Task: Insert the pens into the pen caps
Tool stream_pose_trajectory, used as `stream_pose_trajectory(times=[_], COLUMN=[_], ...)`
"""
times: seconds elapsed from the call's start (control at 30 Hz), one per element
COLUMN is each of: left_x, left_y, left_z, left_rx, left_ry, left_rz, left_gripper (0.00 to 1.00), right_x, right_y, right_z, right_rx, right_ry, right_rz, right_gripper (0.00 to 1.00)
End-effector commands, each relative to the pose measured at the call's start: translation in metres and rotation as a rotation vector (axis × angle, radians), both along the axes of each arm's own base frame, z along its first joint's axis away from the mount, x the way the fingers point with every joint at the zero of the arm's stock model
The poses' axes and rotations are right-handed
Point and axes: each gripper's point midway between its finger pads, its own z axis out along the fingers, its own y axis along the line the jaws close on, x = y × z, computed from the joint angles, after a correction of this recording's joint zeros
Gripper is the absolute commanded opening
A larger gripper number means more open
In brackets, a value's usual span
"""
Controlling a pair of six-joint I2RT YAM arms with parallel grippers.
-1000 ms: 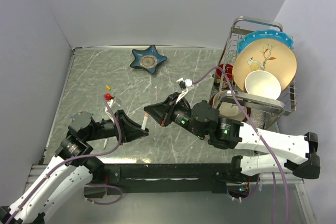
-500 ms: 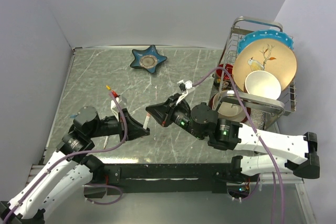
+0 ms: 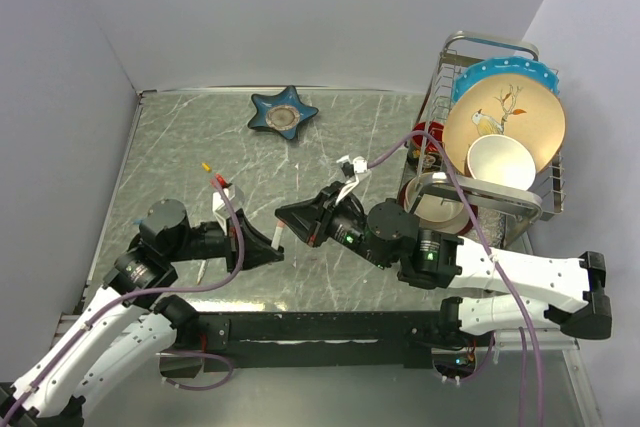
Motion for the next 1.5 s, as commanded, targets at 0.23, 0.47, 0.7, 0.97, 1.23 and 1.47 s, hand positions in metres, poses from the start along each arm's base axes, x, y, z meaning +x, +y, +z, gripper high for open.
stream_pose_trajectory(times=[0.23, 0.47, 0.7, 0.97, 1.23, 1.47], left_x=[0.043, 0.037, 0.040, 0.043, 0.048, 0.031], left_y=[0.011, 0.009, 0.012, 0.012, 0.011, 0.007], left_z=[0.091, 0.093, 0.096, 0.100, 0.102, 0.121], left_rx=[-0.151, -0.149, -0.130, -0.143, -0.152, -0.205], left_ry=[-0.304, -0.274, -0.259, -0.240, -0.238, -0.290], left_rz=[0.226, 0.194, 0.227, 0.238, 0.257, 0.166], left_gripper=[0.01, 0.01, 0.01, 0.01, 0.01, 0.01], right_x=[-0.114, -0.117, -0.120, -0.128, -0.145, -0.167], right_y=[0.014, 0.010, 0.010, 0.011, 0.012, 0.006], right_z=[-0.097, -0.106, -0.111, -0.121, -0.126, -0.126], right_rx=[-0.346, -0.413, -0.470, -0.522, -0.520, -0.479], right_ry=[0.167, 0.145, 0.130, 0.098, 0.128, 0.116], right_rz=[0.451, 0.453, 0.434, 0.414, 0.501, 0.632], right_gripper=[0.00, 0.00, 0.00, 0.00, 0.00, 0.00])
